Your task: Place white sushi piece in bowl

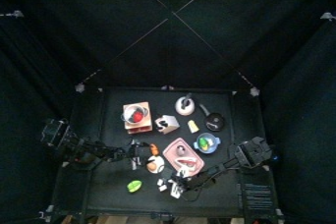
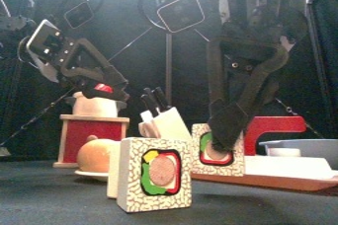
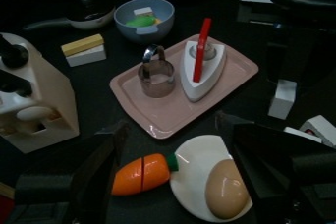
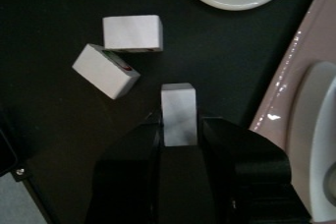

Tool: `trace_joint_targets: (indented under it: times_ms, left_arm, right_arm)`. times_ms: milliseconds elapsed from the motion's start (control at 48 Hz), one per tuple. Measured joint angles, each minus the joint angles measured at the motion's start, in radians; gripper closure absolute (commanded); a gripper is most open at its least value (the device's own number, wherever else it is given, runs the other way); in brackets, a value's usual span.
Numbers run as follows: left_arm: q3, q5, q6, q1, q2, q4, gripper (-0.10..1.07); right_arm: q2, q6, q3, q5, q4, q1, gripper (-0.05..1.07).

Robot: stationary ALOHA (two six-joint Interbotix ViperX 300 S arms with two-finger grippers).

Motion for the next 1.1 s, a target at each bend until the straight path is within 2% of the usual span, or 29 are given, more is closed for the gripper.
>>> trace_joint_targets:
  times_ms: [250,479,875,1104]
  left_arm:
    - [-0.003,0.000,0.000,0.000,0.002,0.000,-0.05]
    - [-0.003,0.000,0.000,0.000,0.002,0.000,-0.05]
    - [-0.003,0.000,0.000,0.000,0.018,0.000,-0.05]
    - [-0.005,0.000,0.002,0.000,0.018,0.000,-0.05]
  right_arm:
    - [-0.107,0.000,0.063,0.069,-0.041,0.000,0.46]
    - [-0.264,0.015,0.206,0.092,-0.058,-0.025,0.46]
    - [-0.592,0.143,0.525,0.103,-0.054,-0.161,0.46]
    - [-0.765,0.153,0.614,0.080,-0.072,-0.209,0.45]
